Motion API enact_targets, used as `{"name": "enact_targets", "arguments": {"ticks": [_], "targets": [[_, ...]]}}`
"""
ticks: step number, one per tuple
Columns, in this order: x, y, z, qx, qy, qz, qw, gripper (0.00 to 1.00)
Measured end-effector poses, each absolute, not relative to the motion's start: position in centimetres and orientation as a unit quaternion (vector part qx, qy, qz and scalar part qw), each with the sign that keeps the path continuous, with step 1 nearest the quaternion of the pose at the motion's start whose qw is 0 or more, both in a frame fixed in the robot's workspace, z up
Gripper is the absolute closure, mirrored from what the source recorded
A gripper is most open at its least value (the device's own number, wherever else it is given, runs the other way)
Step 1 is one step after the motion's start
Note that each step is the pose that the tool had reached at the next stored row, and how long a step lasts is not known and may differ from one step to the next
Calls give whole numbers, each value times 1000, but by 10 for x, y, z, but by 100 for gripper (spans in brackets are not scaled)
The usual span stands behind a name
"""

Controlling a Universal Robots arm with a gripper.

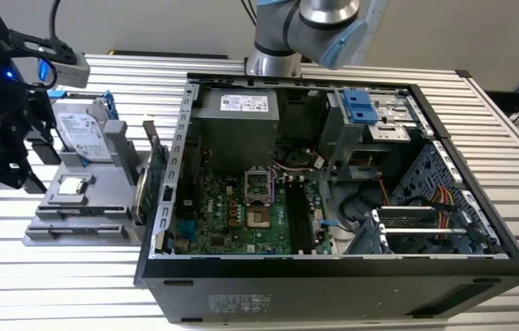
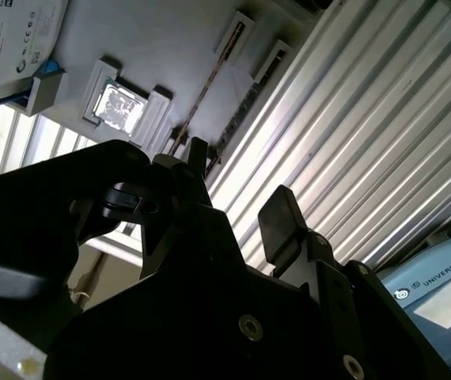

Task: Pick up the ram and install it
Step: 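Pick up the ram and move it above insertion slot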

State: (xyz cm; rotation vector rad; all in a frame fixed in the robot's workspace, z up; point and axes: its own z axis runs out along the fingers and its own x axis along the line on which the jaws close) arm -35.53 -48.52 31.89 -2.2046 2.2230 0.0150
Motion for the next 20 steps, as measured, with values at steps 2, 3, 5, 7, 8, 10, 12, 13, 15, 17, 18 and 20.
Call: {"name": "enact_targets", "arguments": {"ticks": [2, 3, 5, 7, 8, 10, 12, 13, 15, 17, 18, 20], "targets": [[-355, -485, 318, -704, 710, 5, 5, 0], [-355, -485, 317, -704, 710, 5, 5, 0], [-355, -485, 316, -704, 710, 5, 5, 0], [-355, -485, 315, -704, 710, 5, 5, 0], [-355, -485, 314, -704, 710, 5, 5, 0], [-355, -485, 313, -704, 710, 5, 5, 0], [-355, -485, 312, -704, 710, 5, 5, 0], [-355, -485, 312, -704, 710, 5, 5, 0], [-355, -485, 310, -704, 710, 5, 5, 0], [-355, -485, 309, -704, 710, 5, 5, 0], [-355, -485, 309, -704, 710, 5, 5, 0], [-355, -485, 308, -704, 710, 5, 5, 0]]}}
